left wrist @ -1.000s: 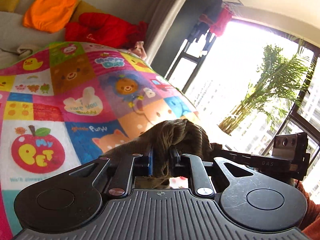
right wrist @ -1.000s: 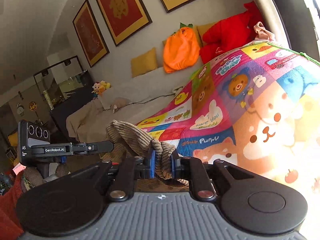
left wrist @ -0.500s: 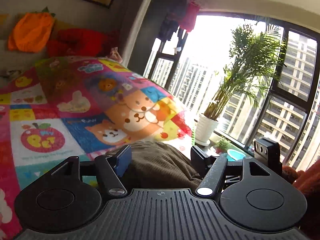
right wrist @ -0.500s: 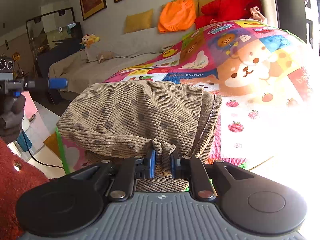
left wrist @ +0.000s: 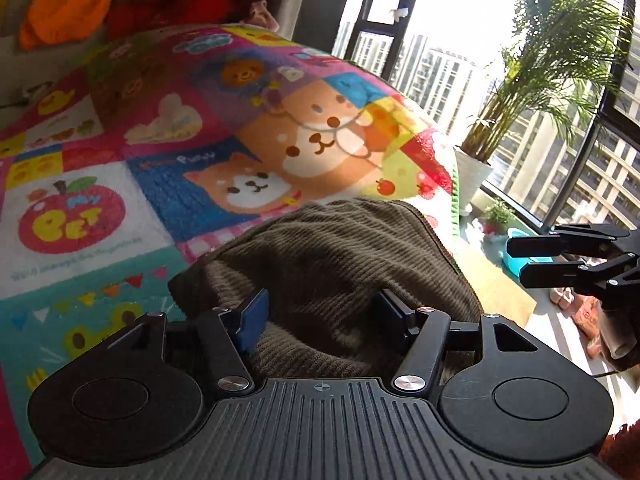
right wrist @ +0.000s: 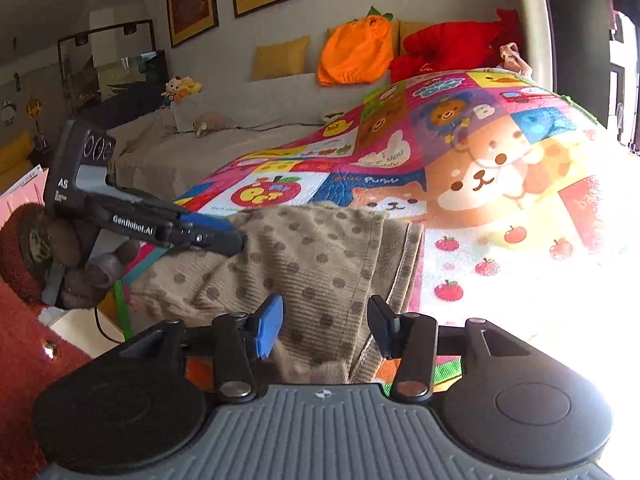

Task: Fold clothes

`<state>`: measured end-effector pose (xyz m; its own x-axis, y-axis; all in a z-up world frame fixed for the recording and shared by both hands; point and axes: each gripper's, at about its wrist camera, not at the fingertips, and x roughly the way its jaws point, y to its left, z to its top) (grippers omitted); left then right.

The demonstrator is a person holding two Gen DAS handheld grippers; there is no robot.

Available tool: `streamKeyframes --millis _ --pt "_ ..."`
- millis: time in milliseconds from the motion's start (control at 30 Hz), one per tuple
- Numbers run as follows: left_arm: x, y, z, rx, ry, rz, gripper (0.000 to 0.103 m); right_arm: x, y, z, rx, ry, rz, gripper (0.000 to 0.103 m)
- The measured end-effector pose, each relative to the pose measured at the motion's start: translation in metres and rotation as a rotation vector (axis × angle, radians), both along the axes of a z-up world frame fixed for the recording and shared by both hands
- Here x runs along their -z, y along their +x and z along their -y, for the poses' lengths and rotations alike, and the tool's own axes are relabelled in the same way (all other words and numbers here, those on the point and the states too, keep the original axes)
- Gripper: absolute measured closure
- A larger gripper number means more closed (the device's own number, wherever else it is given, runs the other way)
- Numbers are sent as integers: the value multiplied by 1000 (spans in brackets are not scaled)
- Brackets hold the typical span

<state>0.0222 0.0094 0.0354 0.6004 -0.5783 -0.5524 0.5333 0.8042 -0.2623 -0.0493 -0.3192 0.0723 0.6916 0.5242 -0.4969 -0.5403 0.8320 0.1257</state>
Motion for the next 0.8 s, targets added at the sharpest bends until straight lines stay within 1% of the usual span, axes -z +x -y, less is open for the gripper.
streamKeyframes --millis 33,100,167,200,267,333,367,400,467,533,600,667,700,767,800 --pt "-1 0 -1 0 2 -3 37 -10 3 4 6 29 20 54" --pt "-2 0 0 -1 9 -4 37 -21 11 3 -4 80 60 43" --pt "-3 0 1 -3 16 -3 37 -16 22 -10 -34 70 66 37" --pt "-3 0 1 -6 15 -3 37 -14 28 -16 -49 63 67 35" --pt "-4 1 1 -13 13 -5 36 12 41 -35 -83 -20 6 34" --pt "-5 2 1 -22 9 -8 38 47 46 -48 -73 -125 -47 33" --pt "-7 1 -1 -30 3 -13 38 64 49 -55 -68 -173 -72 30" --pt "-8 0 -4 -38 -5 -18 37 71 47 -53 -60 -147 -69 29" --pt "-14 -7 -15 -51 -42 -42 30 69 45 -47 -51 -116 -73 28" --pt "-15 -10 -19 -57 -74 -65 22 66 43 -43 -44 -103 -76 27" --pt "-14 -9 -19 -56 -101 -87 19 67 42 -41 -39 -116 -78 24" --pt "-12 -8 -20 -55 -127 -108 19 63 43 -39 -34 -100 -69 24" --pt "-11 -8 -20 -55 -141 -119 21 60 43 -38 -32 -93 -64 24" --pt "-10 -8 -20 -54 -168 -141 29 56 44 -36 -27 -77 -55 24" --pt "-9 -7 -20 -54 -181 -151 42 53 44 -35 -25 -70 -50 24"
